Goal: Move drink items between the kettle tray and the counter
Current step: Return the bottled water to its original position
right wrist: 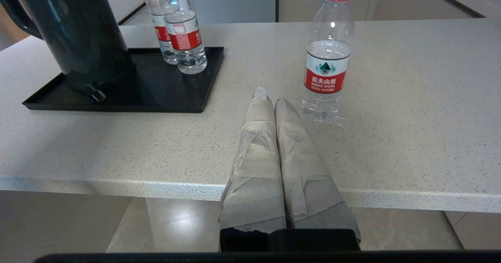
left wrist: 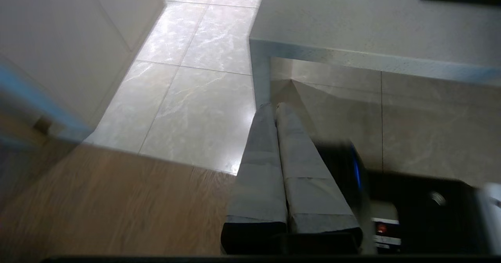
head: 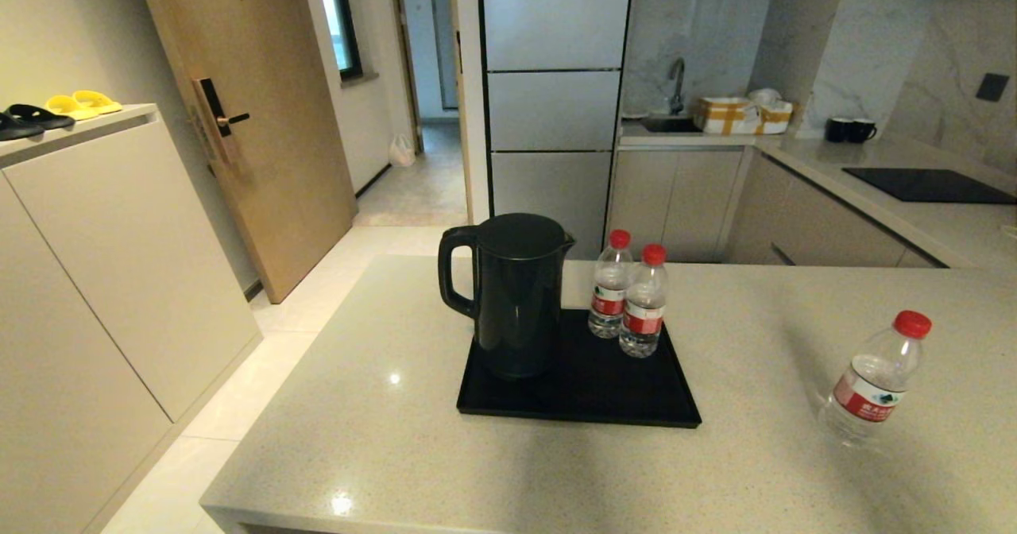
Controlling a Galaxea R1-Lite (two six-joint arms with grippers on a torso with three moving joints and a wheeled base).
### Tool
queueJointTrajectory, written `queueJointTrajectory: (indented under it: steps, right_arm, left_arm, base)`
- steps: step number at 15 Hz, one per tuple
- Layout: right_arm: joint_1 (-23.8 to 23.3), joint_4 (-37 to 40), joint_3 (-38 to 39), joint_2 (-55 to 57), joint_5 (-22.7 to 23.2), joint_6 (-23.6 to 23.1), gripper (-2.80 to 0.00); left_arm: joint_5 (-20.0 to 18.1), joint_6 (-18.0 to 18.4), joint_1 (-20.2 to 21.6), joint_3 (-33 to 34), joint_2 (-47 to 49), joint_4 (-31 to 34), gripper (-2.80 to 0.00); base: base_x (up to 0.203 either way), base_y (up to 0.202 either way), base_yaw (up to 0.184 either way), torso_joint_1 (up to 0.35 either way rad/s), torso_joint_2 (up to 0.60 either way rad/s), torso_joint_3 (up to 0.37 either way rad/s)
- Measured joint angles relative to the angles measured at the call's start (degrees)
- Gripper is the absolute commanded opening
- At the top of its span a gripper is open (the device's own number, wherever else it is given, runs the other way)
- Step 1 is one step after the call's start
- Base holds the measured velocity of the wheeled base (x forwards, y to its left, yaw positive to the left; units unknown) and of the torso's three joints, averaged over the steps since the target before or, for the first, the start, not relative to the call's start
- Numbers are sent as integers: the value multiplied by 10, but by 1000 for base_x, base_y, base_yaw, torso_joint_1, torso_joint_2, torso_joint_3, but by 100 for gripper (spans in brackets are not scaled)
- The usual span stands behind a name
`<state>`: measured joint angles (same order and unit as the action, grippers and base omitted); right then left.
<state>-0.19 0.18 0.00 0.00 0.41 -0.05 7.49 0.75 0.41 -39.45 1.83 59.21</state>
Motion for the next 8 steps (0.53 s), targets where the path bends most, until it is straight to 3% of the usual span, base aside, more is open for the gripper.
queueJointTrajectory:
  steps: [3, 5, 6, 8]
  right_arm:
    - [0, 0, 0, 0, 0, 0, -280]
    - [0, 0, 0, 0, 0, 0, -280]
    - [0, 0, 0, 0, 0, 0, -280]
    - [0, 0, 0, 0, 0, 0, -280]
  left_arm:
    - [-23, 21, -1, 248, -12, -285, -280]
    - [-45, 23, -1, 349, -15, -479, -280]
    - [-54, 24, -1, 367, -16, -554, -280]
    - [-69, 25, -2, 386, -17, -589, -280]
  base:
    - [0, 0, 0, 0, 0, 0]
    - [0, 0, 0, 0, 0, 0]
    - [0, 0, 0, 0, 0, 0]
    - [0, 0, 0, 0, 0, 0]
